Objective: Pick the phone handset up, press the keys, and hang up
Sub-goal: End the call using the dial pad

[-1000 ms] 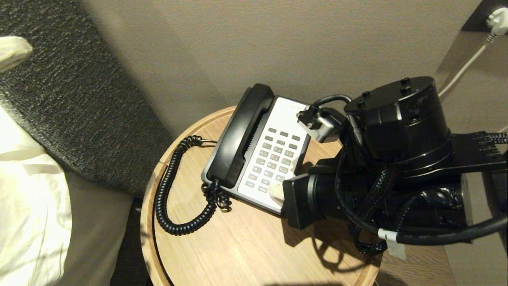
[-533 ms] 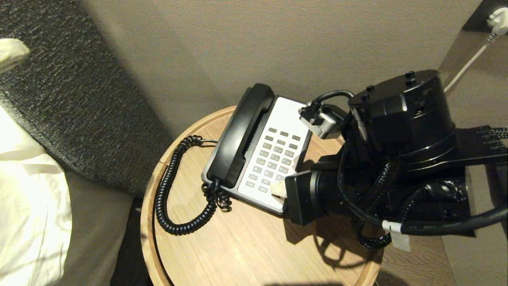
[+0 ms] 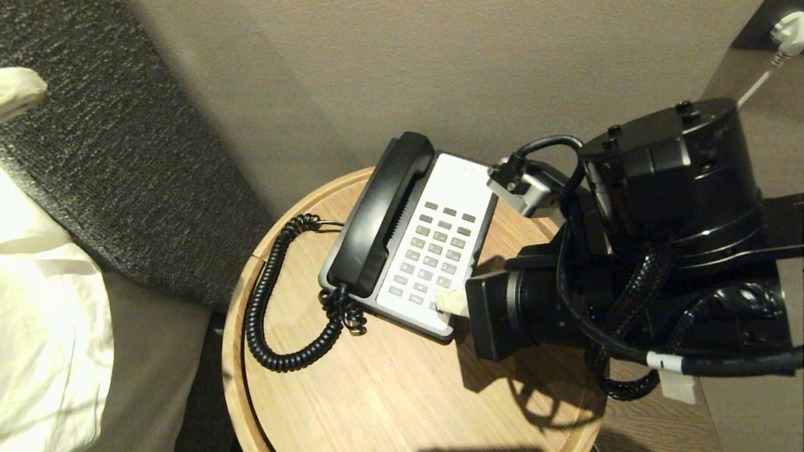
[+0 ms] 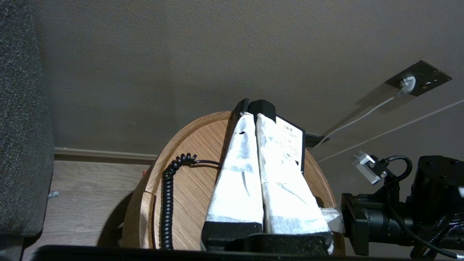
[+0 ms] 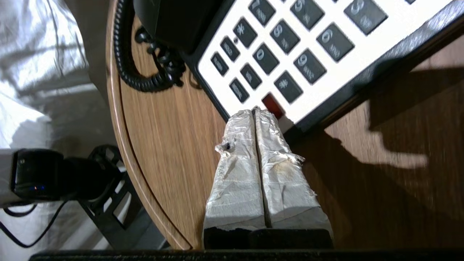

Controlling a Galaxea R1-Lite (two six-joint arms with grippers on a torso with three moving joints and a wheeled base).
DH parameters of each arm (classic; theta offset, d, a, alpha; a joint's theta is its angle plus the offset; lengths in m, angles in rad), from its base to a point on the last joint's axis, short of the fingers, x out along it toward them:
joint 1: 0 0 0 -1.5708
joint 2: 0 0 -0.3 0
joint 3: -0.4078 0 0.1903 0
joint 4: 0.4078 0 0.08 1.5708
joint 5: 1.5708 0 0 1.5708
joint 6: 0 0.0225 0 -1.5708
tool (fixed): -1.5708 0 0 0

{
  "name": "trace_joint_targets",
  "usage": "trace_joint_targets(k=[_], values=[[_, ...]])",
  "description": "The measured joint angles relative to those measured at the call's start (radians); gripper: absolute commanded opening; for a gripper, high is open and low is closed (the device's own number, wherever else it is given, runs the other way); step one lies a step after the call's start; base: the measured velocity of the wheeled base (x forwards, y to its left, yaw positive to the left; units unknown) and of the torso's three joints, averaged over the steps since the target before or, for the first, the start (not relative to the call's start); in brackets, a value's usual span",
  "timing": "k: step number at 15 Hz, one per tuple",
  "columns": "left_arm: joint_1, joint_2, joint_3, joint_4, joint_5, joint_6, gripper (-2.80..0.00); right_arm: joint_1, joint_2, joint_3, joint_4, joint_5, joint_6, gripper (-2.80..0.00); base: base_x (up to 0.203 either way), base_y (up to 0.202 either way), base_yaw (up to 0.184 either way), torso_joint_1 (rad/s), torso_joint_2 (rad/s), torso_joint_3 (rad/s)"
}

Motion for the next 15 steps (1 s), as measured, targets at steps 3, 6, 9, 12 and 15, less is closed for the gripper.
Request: trace_joint_targets(k=[3,6,9,12,15], values=[[0.0,-0.002,0.002,0.0,0.0,0.0,-2.8,0.0,0.003,0.006,0.0,0.002,0.0,-2.8,0.0,0.0,0.0,0.0,0.0,0.0],[0.0,-0.003,0.002,-0.001,0.0,0.001,-2.8,-0.001,0.013,0.014,-0.005,0.0,-0.001,-2.8,0.0,0.0,0.0,0.0,0.0,0.0],[0.0,-0.005,-0.002,-0.001,0.0,0.0,-2.8,-0.001,0.022,0.016,-0.008,-0.003,-0.01,-2.8,0.0,0.0,0.0,0.0,0.0,0.0],[0.0,-0.007,-0.009,-0.001,-0.002,0.001,-2.8,-0.001,0.029,0.012,-0.008,-0.003,-0.018,-2.8,0.0,0.0,0.0,0.0,0.0,0.0],[0.0,-0.014,-0.001,0.0,-0.005,0.001,-2.8,-0.001,0.029,0.015,-0.008,-0.003,-0.03,-2.8,0.0,0.0,0.0,0.0,0.0,0.0]])
